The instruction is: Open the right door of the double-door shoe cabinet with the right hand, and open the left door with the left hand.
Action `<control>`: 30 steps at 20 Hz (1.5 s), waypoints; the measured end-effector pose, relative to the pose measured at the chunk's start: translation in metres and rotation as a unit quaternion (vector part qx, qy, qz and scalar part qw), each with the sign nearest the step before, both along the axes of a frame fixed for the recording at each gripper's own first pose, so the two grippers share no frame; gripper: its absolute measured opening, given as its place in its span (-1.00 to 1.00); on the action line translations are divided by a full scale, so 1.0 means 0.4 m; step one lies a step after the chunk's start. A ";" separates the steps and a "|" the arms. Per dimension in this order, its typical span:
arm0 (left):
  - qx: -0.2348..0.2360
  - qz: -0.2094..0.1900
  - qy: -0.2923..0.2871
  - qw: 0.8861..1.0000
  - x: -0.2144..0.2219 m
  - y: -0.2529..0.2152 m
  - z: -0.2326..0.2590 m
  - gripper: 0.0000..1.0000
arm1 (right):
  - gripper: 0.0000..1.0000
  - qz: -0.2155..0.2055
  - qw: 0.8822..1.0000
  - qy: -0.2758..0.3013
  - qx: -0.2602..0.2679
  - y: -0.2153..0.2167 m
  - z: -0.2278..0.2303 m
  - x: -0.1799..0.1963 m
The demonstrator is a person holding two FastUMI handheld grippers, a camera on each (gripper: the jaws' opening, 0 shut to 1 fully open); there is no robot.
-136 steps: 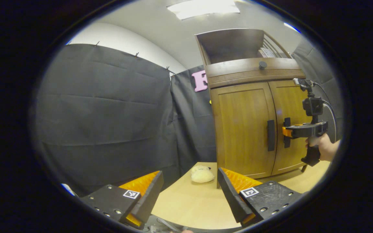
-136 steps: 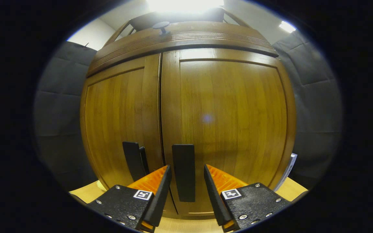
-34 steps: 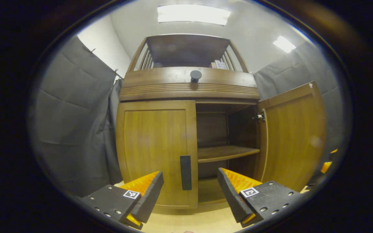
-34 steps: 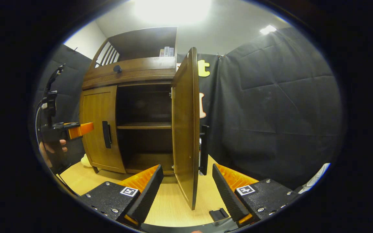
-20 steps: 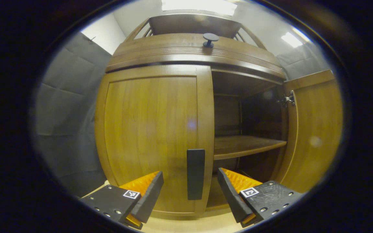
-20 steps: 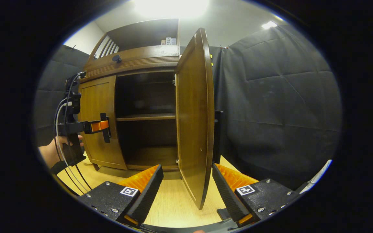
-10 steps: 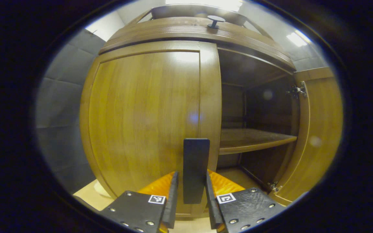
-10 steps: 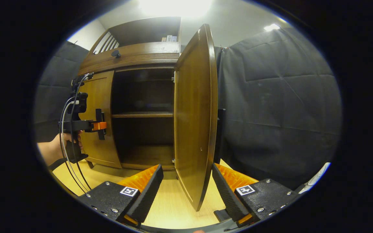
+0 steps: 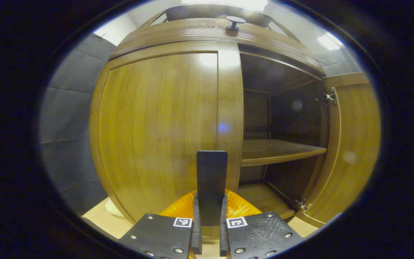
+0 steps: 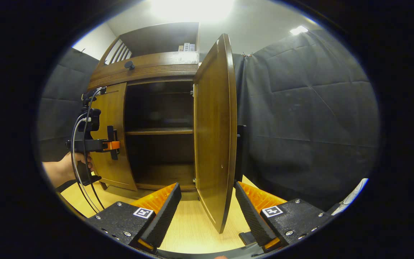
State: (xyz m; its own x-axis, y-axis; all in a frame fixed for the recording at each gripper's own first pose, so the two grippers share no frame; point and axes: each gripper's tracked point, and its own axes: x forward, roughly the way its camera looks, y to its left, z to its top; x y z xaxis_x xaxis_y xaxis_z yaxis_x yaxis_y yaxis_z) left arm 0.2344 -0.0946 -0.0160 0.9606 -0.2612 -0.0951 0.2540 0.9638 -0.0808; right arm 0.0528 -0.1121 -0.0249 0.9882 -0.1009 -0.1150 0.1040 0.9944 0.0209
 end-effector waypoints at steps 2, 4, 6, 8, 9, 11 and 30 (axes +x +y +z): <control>0.002 -0.001 0.001 1.000 -0.018 0.004 0.005 -0.51 | 0.88 0.000 1.000 -0.001 0.002 -0.001 0.002 -0.006; 0.000 -0.001 0.004 1.000 -0.033 0.007 0.008 -0.60 | 0.88 0.001 1.000 -0.003 0.004 -0.002 0.003 -0.016; -0.001 0.003 0.005 1.000 -0.049 0.014 0.018 -0.51 | 0.88 0.004 1.000 -0.005 0.003 0.003 0.004 -0.023; -0.003 0.008 0.007 1.000 -0.066 0.024 0.019 -0.70 | 0.84 0.008 1.000 -0.008 0.001 0.010 0.010 -0.031; -0.003 0.010 0.007 1.000 -0.073 0.031 0.022 -0.70 | 0.87 0.010 1.000 -0.009 0.001 0.017 0.012 -0.033; -0.005 0.015 0.010 1.000 -0.091 0.042 0.026 -0.70 | 0.84 0.017 1.000 -0.012 0.002 0.032 0.013 -0.039; 0.010 0.076 0.019 0.997 -0.217 0.215 0.001 -0.63 | 0.87 0.079 0.996 -0.025 0.011 0.110 0.036 -0.089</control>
State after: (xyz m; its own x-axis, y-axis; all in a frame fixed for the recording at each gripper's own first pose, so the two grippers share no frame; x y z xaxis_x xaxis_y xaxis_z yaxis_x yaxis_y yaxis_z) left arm 0.1474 -0.0087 -0.0158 0.9846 -0.1102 -0.1354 0.1017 0.9924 -0.0688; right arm 0.0171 -0.0682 -0.0107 0.9961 0.0584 -0.0657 -0.0555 0.9975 0.0447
